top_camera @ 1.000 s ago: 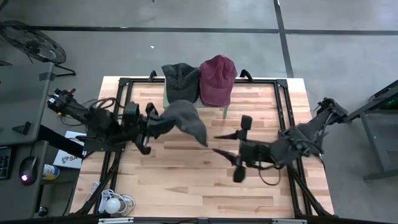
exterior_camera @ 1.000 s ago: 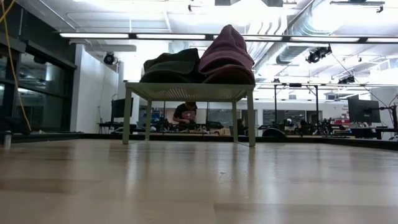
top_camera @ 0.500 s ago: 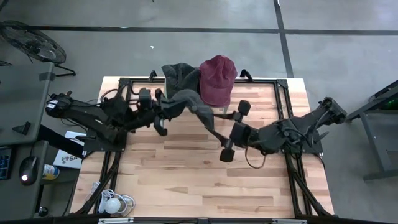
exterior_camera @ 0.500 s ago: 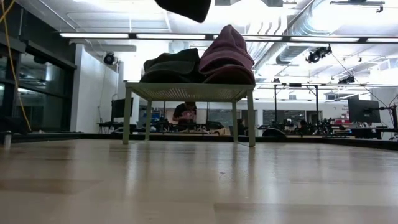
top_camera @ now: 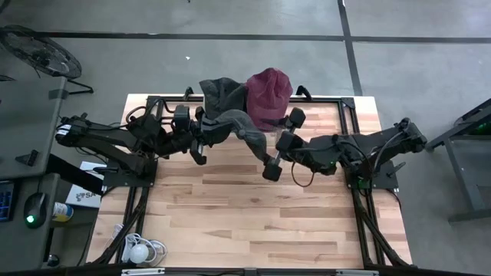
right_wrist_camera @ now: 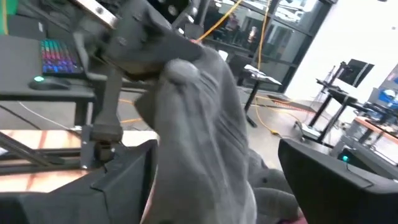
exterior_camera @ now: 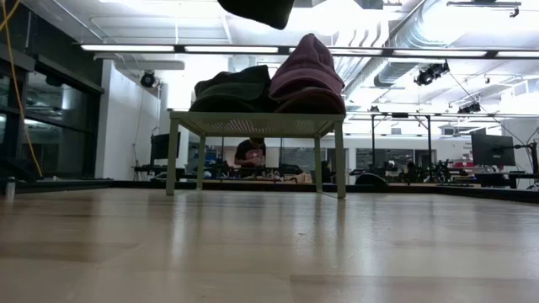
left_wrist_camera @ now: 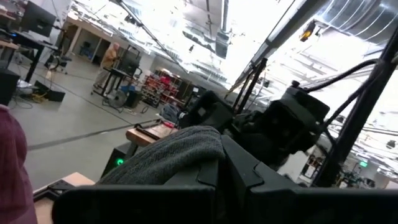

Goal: Pick & Place hat
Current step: Stack the black cap on the red caps on the shelf

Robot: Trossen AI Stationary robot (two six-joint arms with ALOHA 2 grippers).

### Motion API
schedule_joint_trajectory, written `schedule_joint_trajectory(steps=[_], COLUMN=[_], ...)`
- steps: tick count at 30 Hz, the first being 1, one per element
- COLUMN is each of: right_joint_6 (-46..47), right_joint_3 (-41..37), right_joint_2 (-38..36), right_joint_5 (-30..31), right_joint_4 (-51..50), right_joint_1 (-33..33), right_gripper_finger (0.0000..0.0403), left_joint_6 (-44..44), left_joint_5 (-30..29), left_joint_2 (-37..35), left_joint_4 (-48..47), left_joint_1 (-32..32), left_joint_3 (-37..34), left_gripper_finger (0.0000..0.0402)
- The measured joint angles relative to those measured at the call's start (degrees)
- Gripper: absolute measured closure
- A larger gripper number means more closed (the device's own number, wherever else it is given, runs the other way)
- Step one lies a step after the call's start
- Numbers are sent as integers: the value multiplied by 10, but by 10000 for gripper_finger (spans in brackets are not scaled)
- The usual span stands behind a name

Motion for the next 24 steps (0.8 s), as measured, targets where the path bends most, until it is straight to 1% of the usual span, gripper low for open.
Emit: schedule_joint_trajectory(steps=[5, 10, 15, 21, 24], right_joint_6=[2, 2, 2, 2, 2], right_joint_3=[0, 0, 0, 0, 0], right_joint_2=[0, 0, 0, 0, -2], right_joint_5=[6, 44, 75, 81, 81], right_joint_4=[-32, -35, -35, -35, -35], right_joint_1=[-7, -7, -6, -6, -6], right_gripper_finger=[106, 160, 232, 323, 377], left_joint_6=[0, 0, -2, -13, -15], left_joint_5=[7, 20, 20, 22, 32], left_joint_2=[0, 0, 0, 0, 0], left_joint_4=[0, 0, -4, -8, -9], left_joint_1=[0, -1, -1, -1, -1], left_joint_3=[0, 0, 0, 0, 0], left_gripper_finger=[401, 401, 401, 401, 401])
